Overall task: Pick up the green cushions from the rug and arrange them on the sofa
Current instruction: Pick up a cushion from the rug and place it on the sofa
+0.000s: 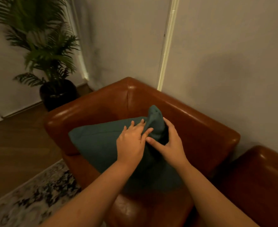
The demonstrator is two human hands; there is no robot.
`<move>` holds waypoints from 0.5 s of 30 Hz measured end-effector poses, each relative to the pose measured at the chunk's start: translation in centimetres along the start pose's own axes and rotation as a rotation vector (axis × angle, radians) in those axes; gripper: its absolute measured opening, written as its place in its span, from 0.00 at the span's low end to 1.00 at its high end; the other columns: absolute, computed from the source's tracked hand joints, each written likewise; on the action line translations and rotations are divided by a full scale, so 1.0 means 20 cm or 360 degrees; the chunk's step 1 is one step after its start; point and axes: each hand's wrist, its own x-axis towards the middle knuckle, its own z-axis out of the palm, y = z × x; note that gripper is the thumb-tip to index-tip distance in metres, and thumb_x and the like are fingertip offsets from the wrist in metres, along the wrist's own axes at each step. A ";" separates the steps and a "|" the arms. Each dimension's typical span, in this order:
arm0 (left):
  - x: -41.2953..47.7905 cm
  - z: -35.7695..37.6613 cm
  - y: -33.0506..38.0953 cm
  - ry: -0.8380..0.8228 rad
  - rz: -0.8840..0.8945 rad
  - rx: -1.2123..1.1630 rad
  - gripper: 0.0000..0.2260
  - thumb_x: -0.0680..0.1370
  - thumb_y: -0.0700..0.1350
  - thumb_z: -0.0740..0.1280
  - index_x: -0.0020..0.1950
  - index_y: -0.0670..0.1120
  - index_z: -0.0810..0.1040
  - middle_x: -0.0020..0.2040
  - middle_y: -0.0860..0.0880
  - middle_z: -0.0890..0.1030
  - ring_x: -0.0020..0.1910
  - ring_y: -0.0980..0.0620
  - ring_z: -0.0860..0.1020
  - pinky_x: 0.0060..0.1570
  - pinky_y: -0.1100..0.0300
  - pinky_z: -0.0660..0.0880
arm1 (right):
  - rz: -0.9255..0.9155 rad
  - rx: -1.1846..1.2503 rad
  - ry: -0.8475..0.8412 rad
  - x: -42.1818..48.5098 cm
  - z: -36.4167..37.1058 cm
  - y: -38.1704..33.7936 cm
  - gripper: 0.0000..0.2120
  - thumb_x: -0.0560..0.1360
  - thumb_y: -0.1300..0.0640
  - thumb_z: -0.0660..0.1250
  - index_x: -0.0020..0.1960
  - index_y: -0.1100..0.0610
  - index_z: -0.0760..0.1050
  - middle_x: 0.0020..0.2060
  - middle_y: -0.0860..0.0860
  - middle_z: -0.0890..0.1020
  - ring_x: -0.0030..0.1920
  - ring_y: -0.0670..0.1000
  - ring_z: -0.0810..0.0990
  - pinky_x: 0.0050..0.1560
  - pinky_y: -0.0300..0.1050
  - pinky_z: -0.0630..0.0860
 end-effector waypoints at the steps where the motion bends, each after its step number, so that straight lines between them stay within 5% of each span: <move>1: 0.03 0.00 -0.03 -0.0076 -0.0007 0.0003 0.19 0.78 0.54 0.62 0.65 0.46 0.76 0.63 0.45 0.79 0.66 0.43 0.73 0.66 0.48 0.67 | 0.0025 0.0155 0.0022 0.05 0.02 -0.01 0.36 0.63 0.37 0.73 0.68 0.44 0.67 0.66 0.42 0.73 0.66 0.41 0.71 0.63 0.38 0.70; 5: 0.11 -0.01 -0.18 -0.0162 0.0007 0.0053 0.21 0.80 0.55 0.58 0.70 0.47 0.72 0.67 0.48 0.75 0.71 0.50 0.68 0.72 0.53 0.57 | 0.0122 0.0512 0.0173 0.19 0.20 -0.03 0.17 0.67 0.41 0.70 0.54 0.44 0.75 0.50 0.42 0.82 0.50 0.37 0.80 0.45 0.32 0.75; 9: 0.17 -0.04 -0.35 -0.0195 0.0070 0.0185 0.19 0.80 0.51 0.60 0.68 0.44 0.73 0.65 0.45 0.77 0.67 0.49 0.73 0.72 0.50 0.59 | 0.0294 0.0604 0.0026 0.38 0.42 -0.11 0.23 0.62 0.35 0.71 0.53 0.45 0.77 0.49 0.45 0.83 0.50 0.43 0.81 0.51 0.40 0.76; 12: 0.21 -0.05 -0.50 -0.0037 0.0064 0.0222 0.16 0.77 0.48 0.65 0.60 0.40 0.79 0.56 0.43 0.83 0.57 0.47 0.80 0.64 0.45 0.69 | 0.0303 0.0382 0.0005 0.52 0.60 -0.15 0.08 0.70 0.42 0.71 0.45 0.45 0.80 0.41 0.46 0.84 0.43 0.42 0.82 0.48 0.41 0.76; 15: 0.27 -0.07 -0.64 -0.0131 -0.0069 0.0130 0.19 0.79 0.52 0.61 0.65 0.44 0.76 0.63 0.46 0.79 0.63 0.50 0.77 0.67 0.50 0.66 | 0.0284 0.0234 0.0163 0.60 0.77 -0.16 0.06 0.75 0.48 0.68 0.39 0.44 0.79 0.36 0.46 0.84 0.39 0.41 0.81 0.45 0.42 0.76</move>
